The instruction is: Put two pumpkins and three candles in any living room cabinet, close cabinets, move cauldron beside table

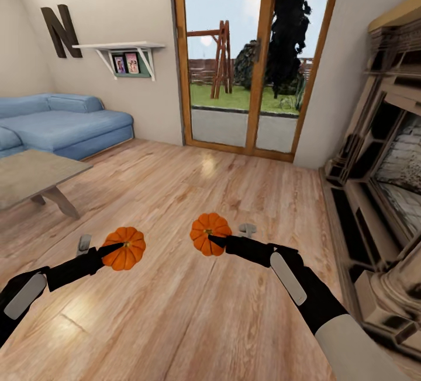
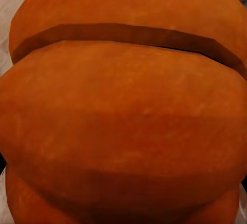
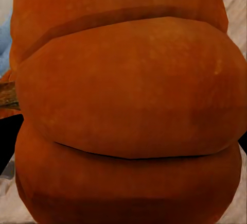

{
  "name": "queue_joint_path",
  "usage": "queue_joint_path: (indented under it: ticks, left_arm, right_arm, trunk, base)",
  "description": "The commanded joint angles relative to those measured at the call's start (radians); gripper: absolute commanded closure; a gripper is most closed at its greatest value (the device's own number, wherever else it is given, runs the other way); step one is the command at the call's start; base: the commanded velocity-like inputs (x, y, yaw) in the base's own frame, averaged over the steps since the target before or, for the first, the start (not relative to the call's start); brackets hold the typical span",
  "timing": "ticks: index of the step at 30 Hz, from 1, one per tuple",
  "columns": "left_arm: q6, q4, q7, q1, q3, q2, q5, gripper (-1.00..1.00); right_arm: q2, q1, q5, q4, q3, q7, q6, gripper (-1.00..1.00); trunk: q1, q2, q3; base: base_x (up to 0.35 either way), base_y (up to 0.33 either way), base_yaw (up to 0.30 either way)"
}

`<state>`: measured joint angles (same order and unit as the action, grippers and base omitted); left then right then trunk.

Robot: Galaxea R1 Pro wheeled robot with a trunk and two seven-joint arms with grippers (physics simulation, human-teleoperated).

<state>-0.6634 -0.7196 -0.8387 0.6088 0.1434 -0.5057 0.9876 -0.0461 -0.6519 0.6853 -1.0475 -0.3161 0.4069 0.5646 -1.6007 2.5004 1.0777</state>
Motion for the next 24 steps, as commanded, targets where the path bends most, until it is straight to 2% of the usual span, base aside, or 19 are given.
queue_joint_path:
  ticks: [1, 4, 24]
  left_arm:
    - [-0.002, 0.000, 0.000, 0.000, -0.001, 0.001, 0.005, 1.00]
    - [-0.002, 0.002, 0.000, 0.000, -0.001, 0.000, 0.006, 1.00]
    - [-0.002, 0.006, 0.000, 0.000, -0.001, 0.002, 0.006, 1.00]
  right_arm:
    - [0.000, 0.000, 0.005, 0.000, 0.000, 0.000, 0.000, 1.00]
    - [0.000, 0.000, 0.005, 0.000, 0.000, 0.000, 0.000, 1.00]
    - [0.001, 0.000, 0.003, 0.008, 0.000, -0.006, -0.001, 1.00]
  trunk:
    - [0.000, 0.000, -0.004]
    - [0.010, -0.018, -0.014]
    - [0.010, -0.018, -0.023]
  base:
    - [0.000, 0.000, 0.293]
    - [0.000, 0.000, 0.293]
    - [0.000, 0.000, 0.293]
